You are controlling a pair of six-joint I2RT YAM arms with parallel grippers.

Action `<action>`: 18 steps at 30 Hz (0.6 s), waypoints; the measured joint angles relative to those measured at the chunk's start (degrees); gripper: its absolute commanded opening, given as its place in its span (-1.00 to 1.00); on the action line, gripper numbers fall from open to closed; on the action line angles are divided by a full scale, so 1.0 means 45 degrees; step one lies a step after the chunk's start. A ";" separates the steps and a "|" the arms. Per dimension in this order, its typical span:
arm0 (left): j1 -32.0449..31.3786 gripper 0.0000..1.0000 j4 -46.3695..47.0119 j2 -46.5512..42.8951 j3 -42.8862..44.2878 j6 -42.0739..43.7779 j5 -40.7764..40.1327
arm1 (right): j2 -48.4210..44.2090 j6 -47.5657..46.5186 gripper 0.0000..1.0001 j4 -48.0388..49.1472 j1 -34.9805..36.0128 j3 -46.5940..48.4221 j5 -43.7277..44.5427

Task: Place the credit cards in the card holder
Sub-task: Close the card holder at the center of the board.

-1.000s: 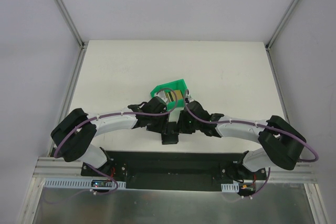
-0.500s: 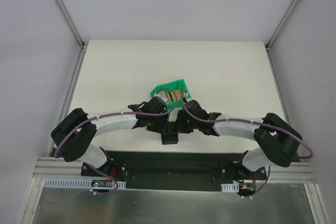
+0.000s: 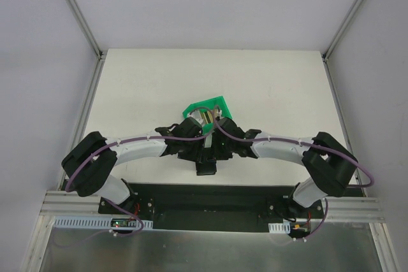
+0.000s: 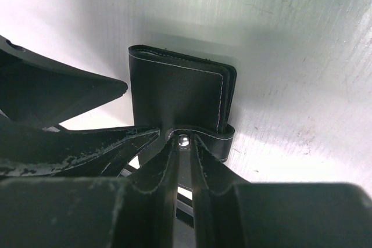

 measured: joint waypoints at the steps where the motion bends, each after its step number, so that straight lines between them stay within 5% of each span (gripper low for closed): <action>1: -0.0005 -0.05 0.0000 -0.0015 -0.0005 -0.0019 -0.0024 | 0.0087 -0.0044 -0.71 -0.0228 0.0029 0.0170 0.0063; 18: -0.0083 0.01 0.1486 -0.1161 -0.1520 -0.1608 -0.0801 | 0.0860 -0.0155 -0.77 -0.1569 0.0272 0.1375 0.0408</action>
